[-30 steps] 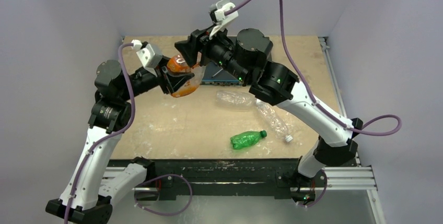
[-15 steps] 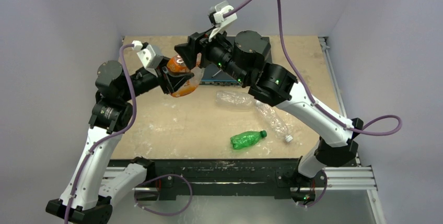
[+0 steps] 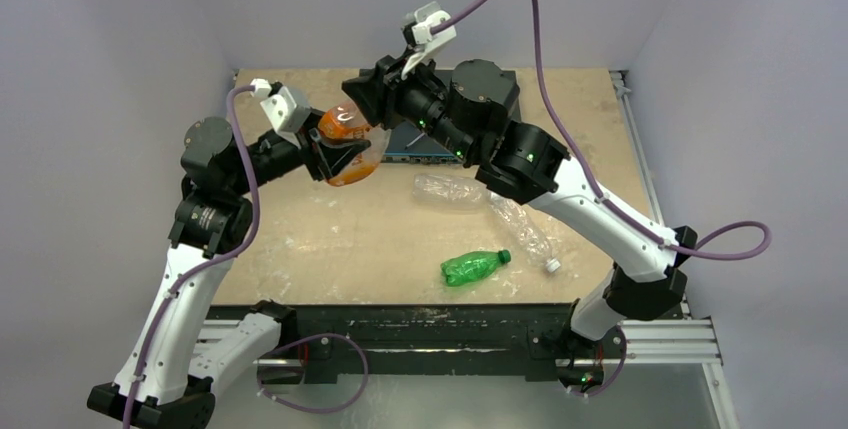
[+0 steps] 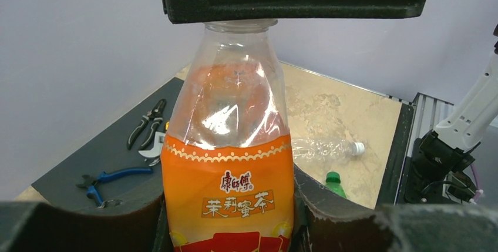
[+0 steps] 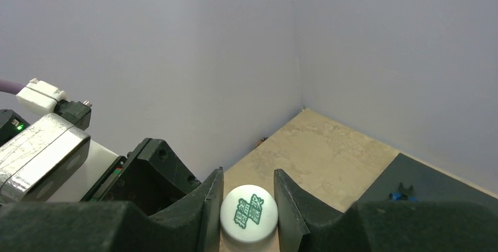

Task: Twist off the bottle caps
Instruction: Unscrew the bottle cap from the plastic bottle.

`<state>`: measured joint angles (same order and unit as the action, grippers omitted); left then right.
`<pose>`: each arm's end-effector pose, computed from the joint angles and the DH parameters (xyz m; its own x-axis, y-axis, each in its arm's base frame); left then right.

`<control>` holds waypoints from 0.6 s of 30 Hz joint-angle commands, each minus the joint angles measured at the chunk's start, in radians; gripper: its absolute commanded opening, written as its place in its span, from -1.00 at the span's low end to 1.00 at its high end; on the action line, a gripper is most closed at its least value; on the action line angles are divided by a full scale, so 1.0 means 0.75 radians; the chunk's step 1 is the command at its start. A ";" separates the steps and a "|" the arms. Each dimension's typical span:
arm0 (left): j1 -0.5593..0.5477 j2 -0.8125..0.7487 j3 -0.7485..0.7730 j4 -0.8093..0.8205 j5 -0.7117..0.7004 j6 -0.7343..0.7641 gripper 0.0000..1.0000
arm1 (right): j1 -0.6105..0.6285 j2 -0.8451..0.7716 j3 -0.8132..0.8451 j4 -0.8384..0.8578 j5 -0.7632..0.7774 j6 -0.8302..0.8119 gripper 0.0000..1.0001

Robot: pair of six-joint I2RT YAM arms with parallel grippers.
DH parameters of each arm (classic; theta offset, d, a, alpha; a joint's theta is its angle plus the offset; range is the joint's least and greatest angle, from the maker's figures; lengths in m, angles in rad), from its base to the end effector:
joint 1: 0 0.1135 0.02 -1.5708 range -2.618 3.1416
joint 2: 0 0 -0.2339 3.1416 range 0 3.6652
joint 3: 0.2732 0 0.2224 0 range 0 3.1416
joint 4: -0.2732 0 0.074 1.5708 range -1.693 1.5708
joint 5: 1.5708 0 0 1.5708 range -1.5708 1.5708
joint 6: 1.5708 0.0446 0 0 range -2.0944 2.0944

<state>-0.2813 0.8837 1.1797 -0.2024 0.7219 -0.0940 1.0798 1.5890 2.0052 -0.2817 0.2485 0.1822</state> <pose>0.1513 -0.0744 0.4242 0.0105 -0.0764 -0.9970 0.8451 0.5336 -0.0320 0.1568 0.2700 0.5045 -0.0719 0.2381 -0.9686 -0.7391 0.6394 0.2120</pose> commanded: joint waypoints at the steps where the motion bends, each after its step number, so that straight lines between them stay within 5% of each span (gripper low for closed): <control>1: 0.007 -0.013 -0.014 0.061 0.025 -0.032 -1.00 | -0.007 -0.072 -0.043 0.057 -0.115 -0.019 -1.00; 10: 0.007 0.006 -0.012 0.313 0.349 -0.426 -1.00 | -0.187 -0.300 -0.381 0.365 -1.027 -0.002 -1.00; 13: 0.007 0.044 -0.020 0.502 0.534 -0.709 -1.00 | -0.265 -0.321 -0.411 0.461 -1.383 0.052 -1.00; 16: 0.007 0.068 -0.046 0.748 0.616 -0.991 -1.00 | -0.284 -0.317 -0.414 0.514 -1.581 0.095 -1.00; 18: 0.007 0.069 -0.038 0.758 0.625 -1.004 -1.00 | -0.286 -0.312 -0.429 0.571 -1.673 0.133 -1.00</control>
<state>-0.2916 0.9306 1.1465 0.1436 1.1622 -0.5762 0.8692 1.3861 1.7031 0.0483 -0.6449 0.2283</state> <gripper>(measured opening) 0.430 0.358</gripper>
